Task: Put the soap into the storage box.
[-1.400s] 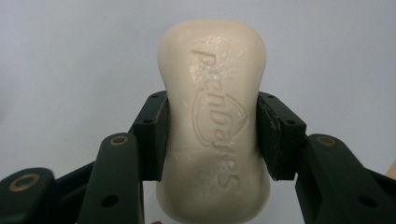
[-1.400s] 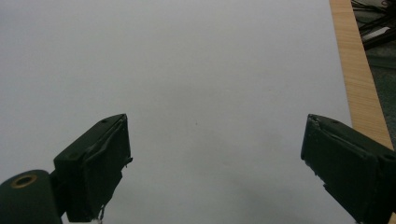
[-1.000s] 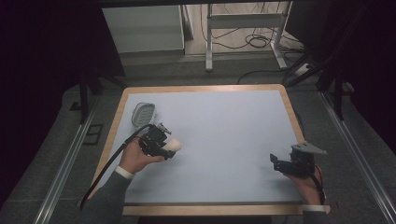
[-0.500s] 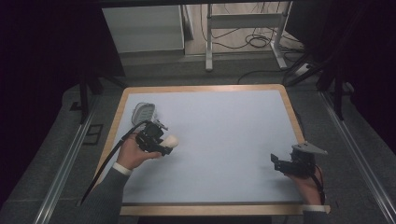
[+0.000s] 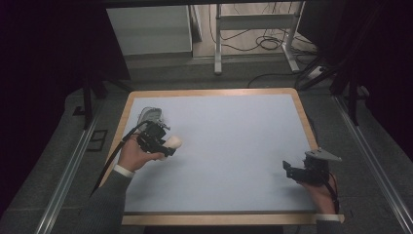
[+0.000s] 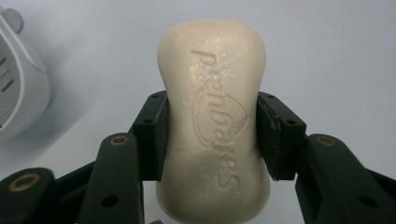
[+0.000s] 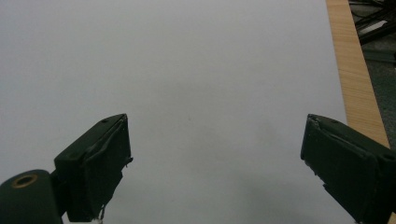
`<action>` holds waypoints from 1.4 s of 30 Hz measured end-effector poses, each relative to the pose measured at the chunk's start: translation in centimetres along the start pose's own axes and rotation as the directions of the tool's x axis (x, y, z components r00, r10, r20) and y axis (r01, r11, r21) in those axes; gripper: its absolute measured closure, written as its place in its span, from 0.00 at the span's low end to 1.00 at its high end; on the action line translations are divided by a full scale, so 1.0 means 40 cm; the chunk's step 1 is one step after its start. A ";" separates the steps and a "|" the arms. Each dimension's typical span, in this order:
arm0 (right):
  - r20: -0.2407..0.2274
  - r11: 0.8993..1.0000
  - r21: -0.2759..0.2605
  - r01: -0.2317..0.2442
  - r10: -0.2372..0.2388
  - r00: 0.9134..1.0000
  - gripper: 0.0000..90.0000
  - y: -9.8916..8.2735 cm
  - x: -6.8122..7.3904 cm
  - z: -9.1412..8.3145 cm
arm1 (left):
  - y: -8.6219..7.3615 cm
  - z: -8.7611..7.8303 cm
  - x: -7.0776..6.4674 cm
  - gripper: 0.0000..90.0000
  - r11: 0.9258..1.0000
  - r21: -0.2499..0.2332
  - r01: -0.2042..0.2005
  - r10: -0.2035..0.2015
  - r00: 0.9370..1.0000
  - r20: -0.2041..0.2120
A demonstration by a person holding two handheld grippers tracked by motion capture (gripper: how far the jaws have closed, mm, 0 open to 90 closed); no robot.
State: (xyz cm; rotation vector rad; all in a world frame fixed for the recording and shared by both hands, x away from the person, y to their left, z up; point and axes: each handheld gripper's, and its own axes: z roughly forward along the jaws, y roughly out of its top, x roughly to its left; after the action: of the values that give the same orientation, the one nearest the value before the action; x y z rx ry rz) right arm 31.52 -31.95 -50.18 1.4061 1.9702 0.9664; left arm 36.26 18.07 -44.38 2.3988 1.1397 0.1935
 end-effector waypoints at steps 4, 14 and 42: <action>-0.001 1.000 0.003 -0.002 0.002 1.000 0.09 -0.001 -0.002 0.000 | 0.003 0.000 0.015 0.55 1.000 0.000 0.011 -0.011 1.000 -0.007; 0.001 1.000 0.007 -0.004 0.004 1.000 0.09 -0.002 -0.004 0.001 | 0.009 0.000 0.046 0.55 0.999 0.001 0.041 -0.041 0.999 -0.016; 0.001 1.000 0.013 -0.004 0.004 1.000 0.09 -0.005 -0.007 0.005 | 0.043 -0.013 0.118 0.55 0.996 0.005 0.086 -0.086 0.995 -0.047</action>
State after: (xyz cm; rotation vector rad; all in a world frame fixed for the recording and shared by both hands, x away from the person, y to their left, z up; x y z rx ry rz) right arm 31.66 -32.19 -50.46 1.4182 1.9767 0.9560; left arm 40.34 20.92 -43.45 2.3571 1.2639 0.2184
